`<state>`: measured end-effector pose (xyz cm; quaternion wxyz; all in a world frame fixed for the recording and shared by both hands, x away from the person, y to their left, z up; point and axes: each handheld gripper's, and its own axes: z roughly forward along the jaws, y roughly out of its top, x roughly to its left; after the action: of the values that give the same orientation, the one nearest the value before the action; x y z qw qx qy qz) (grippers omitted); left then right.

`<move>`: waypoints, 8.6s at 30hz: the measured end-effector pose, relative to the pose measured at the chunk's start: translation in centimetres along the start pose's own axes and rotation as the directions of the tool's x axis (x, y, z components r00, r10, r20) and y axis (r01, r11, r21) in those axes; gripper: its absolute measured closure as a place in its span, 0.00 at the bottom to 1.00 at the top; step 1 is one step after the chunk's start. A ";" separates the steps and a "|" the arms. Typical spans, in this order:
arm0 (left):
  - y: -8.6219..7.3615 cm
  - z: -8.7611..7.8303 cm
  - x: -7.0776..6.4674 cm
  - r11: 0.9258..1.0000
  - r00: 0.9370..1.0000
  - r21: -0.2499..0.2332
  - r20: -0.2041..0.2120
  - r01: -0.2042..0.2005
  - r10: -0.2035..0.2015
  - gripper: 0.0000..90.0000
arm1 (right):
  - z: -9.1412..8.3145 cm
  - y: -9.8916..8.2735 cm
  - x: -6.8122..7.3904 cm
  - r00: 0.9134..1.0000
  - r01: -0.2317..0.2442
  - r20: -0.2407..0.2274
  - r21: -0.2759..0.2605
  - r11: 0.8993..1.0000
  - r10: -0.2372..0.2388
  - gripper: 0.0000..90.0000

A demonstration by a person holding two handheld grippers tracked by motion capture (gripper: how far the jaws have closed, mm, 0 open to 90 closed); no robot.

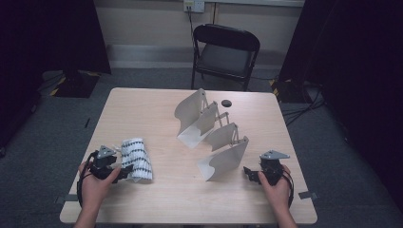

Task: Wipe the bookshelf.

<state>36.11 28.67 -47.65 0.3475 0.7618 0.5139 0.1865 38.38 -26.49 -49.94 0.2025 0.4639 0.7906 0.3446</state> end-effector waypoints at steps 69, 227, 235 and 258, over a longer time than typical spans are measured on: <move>2.1 4.4 -12.3 0.965 0.930 0.050 0.285 -0.258 0.234 0.35 | 0.5 0.4 0.1 1.000 0.001 -0.001 0.000 1.000 -0.001 0.16; 7.2 10.2 -11.1 0.976 0.960 -0.036 0.177 -0.213 0.216 0.83 | 0.7 0.6 0.1 1.000 0.006 -0.007 0.000 1.000 -0.006 0.16; 8.7 11.4 -12.1 0.969 0.955 -0.042 0.169 -0.242 0.246 0.83 | 0.7 0.6 0.1 1.000 0.007 -0.007 -0.001 1.000 -0.007 0.16; 9.6 12.8 -12.2 0.978 0.962 -0.027 0.178 -0.205 0.206 0.79 | 0.8 0.7 0.1 1.000 0.010 -0.009 -0.001 1.000 -0.010 0.16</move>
<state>45.67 11.01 -48.66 0.3747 0.8233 0.3977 0.1540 39.24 -25.93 -49.96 0.2011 0.4582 0.7937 0.3460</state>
